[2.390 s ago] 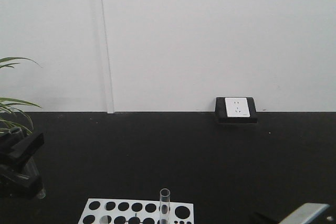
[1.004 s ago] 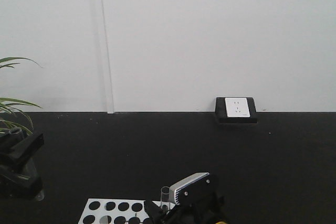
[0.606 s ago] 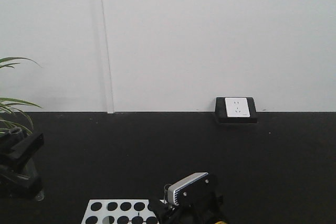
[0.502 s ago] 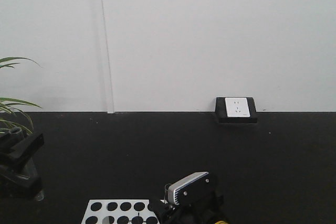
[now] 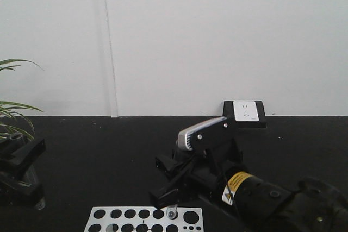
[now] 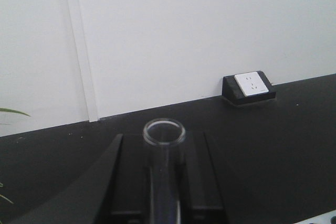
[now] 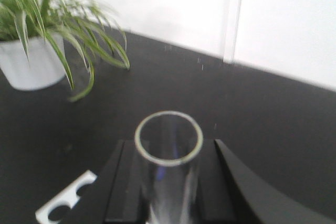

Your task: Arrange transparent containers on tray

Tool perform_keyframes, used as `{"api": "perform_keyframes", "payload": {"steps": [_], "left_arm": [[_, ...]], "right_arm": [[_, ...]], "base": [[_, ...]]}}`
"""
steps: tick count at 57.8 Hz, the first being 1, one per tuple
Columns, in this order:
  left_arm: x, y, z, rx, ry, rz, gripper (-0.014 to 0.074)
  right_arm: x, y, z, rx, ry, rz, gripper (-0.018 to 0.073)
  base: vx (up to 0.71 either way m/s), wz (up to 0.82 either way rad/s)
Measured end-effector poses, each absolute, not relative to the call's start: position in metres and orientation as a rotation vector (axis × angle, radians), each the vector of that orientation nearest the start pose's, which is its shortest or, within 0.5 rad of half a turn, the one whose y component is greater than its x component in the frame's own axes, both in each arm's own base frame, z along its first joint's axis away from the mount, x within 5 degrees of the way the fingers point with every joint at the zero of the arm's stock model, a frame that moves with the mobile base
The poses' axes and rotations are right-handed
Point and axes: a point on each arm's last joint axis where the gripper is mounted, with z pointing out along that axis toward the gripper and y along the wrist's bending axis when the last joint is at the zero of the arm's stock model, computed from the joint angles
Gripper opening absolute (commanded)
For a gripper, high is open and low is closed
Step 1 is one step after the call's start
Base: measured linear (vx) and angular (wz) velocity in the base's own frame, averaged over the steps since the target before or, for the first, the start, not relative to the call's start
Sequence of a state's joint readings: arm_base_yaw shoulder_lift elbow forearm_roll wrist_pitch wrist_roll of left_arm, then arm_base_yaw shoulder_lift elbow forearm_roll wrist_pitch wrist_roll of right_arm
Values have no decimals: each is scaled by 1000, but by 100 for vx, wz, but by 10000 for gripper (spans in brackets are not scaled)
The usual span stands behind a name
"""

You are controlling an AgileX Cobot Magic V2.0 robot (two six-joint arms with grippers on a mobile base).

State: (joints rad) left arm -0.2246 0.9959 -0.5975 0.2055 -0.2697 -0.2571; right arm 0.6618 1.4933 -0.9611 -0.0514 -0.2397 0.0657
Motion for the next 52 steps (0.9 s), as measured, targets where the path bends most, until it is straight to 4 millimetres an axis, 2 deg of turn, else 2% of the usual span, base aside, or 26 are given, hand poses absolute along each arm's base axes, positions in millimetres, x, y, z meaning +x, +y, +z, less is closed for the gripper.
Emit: {"api": "perform_keyframes", "payload": {"steps": [12, 23, 33, 45, 52], "left_arm": [[209, -53, 321, 176, 1615, -262, 129], [200, -50, 327, 172, 1603, -256, 129], [181, -45, 341, 162, 1564, -248, 129], [159, -38, 353, 149, 1528, -240, 129], [149, -36, 356, 143, 1522, -234, 132]], "right_arm": [[260, 203, 347, -571, 1667, 494, 134], [233, 181, 381, -564, 1663, 488, 135], [204, 159, 395, -557, 1643, 488, 135], [162, 126, 397, -531, 1565, 506, 139], [148, 114, 400, -523, 1547, 509, 141]], "base": [[0, 0], [0, 0], [0, 0], [0, 0], [0, 0]]}}
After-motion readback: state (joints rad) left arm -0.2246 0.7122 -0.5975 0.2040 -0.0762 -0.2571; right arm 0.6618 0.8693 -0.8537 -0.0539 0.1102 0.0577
